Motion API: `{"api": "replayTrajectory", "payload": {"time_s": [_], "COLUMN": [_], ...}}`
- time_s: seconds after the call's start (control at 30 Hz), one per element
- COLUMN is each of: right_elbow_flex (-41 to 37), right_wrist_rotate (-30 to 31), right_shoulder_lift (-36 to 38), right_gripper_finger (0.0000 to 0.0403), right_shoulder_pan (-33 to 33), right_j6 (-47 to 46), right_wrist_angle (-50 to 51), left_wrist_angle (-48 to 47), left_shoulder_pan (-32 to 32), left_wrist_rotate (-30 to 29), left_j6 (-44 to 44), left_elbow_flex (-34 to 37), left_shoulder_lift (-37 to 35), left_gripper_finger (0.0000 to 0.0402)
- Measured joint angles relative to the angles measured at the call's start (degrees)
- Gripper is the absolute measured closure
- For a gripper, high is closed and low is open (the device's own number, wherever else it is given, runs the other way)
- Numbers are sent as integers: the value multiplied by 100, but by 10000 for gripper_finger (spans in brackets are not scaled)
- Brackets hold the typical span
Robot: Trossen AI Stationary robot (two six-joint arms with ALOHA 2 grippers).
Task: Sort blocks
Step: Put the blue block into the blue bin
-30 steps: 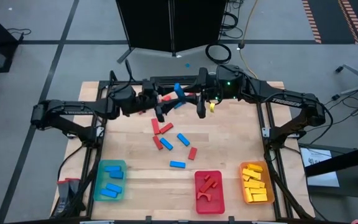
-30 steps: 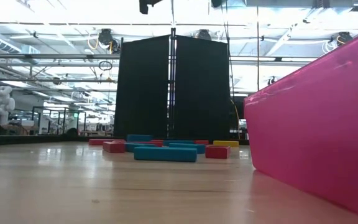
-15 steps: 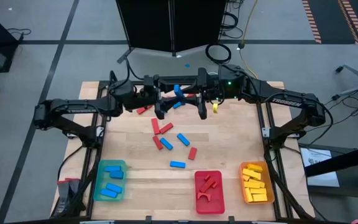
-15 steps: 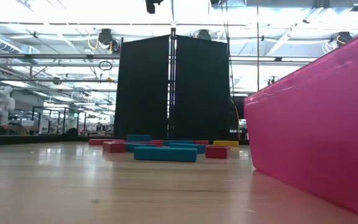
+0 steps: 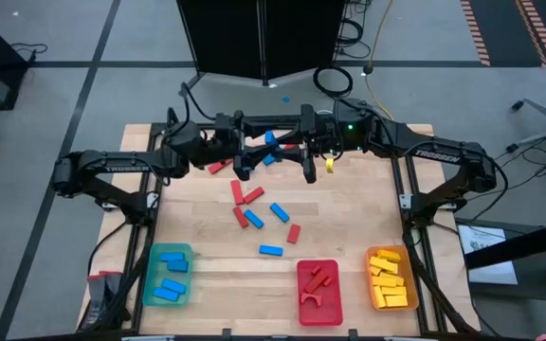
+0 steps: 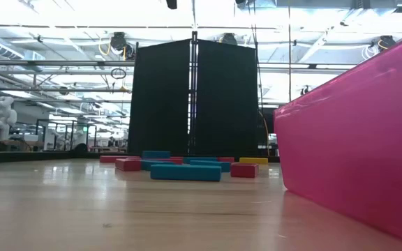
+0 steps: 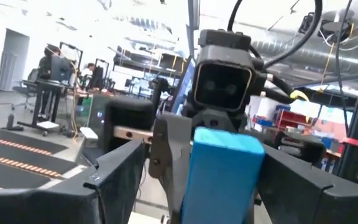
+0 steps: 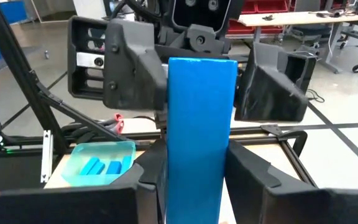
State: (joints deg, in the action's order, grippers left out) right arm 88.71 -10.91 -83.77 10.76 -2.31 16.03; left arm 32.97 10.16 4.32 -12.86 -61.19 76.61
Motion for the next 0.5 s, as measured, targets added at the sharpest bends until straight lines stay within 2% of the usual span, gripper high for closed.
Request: {"api": "replayTrajectory", "payload": {"time_s": [0.3,0.37,0.5], "right_elbow_flex": [2,2,2], "right_wrist_rotate": [1,1,8], "right_shoulder_lift": [0,0,0], "right_gripper_finger": [301,301,301], "right_shoulder_pan": [0,0,0], "right_j6": [-1,-2,-2], "right_wrist_angle": [-50,-50,-81], "left_wrist_angle": [0,-1,9], "left_shoulder_pan": [-1,1,-1], "left_wrist_rotate": [113,113,124], "left_j6": [10,11,141], "left_elbow_flex": [0,0,0], "left_shoulder_lift": [1,1,1], "left_gripper_finger": [121,137,194]}}
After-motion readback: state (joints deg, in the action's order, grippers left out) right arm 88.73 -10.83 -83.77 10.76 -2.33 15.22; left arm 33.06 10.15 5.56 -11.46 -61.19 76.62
